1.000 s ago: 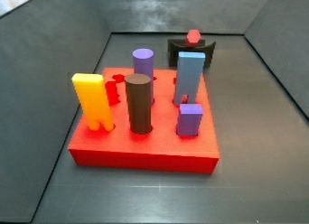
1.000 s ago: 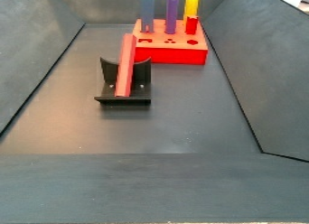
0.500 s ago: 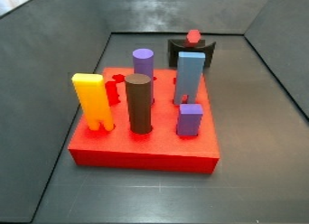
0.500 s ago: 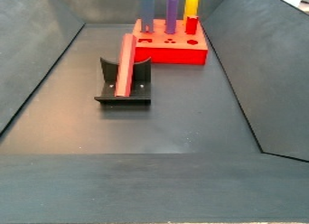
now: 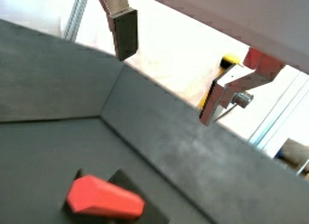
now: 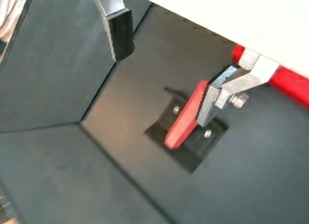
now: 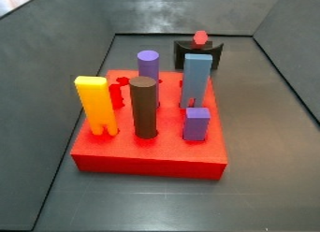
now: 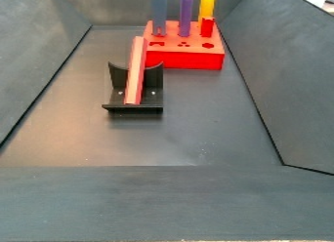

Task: Pick up the hexagon object. Move up. Place the hexagon object on the fixture. Regrasp the hexagon object. Move to above the board. Insert the hexagon object.
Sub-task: Regrasp the hexagon object.

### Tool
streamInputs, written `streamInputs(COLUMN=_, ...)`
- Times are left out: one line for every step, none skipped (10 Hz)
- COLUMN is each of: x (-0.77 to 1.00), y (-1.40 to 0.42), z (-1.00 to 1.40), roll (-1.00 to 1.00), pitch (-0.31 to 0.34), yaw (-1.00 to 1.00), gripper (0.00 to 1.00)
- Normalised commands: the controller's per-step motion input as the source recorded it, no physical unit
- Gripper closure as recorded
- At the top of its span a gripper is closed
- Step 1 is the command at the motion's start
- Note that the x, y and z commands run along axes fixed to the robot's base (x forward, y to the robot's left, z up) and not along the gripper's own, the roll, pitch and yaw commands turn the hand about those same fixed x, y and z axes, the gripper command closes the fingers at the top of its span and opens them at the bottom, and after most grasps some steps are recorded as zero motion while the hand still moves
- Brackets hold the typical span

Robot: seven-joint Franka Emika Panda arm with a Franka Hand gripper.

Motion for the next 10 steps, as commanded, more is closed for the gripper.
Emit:
streamInputs(x=0.1, y=-0.05, z=-0.01, roll=0.74, pitch=0.173, yaw=0.21, gripper=0.0)
streamInputs(x=0.1, y=-0.05, z=0.0, roll=0.48, pitch=0.132, yaw=0.22, gripper=0.0)
streamInputs(x=0.09, y=-0.04, z=0.0, roll=0.29, pitch=0.086, yaw=0.23, gripper=0.0)
streamInputs(x=0.08, y=-0.04, z=0.0, roll=0.22, pitch=0.053, yaw=0.22, gripper=0.0)
streamInputs(x=0.08, y=-0.04, z=0.0, roll=0.18, pitch=0.014, yaw=0.2, gripper=0.0)
streamInputs(x=0.03, y=0.05, z=-1.0, roll=0.17, pitch=0.052, yaw=0.32, gripper=0.0)
streamInputs(x=0.04, y=0.05, z=-1.0, roll=0.16, pitch=0.033, yaw=0.28, gripper=0.0)
streamInputs(x=0.05, y=0.04, z=-1.0, roll=0.15, pitch=0.002, yaw=0.26, gripper=0.0)
streamInputs(x=0.07, y=0.04, z=-1.0, roll=0.12, pitch=-0.084, yaw=0.19, gripper=0.0)
streamInputs(x=0.07, y=0.03, z=-1.0, roll=0.11, pitch=-0.113, yaw=0.17, gripper=0.0)
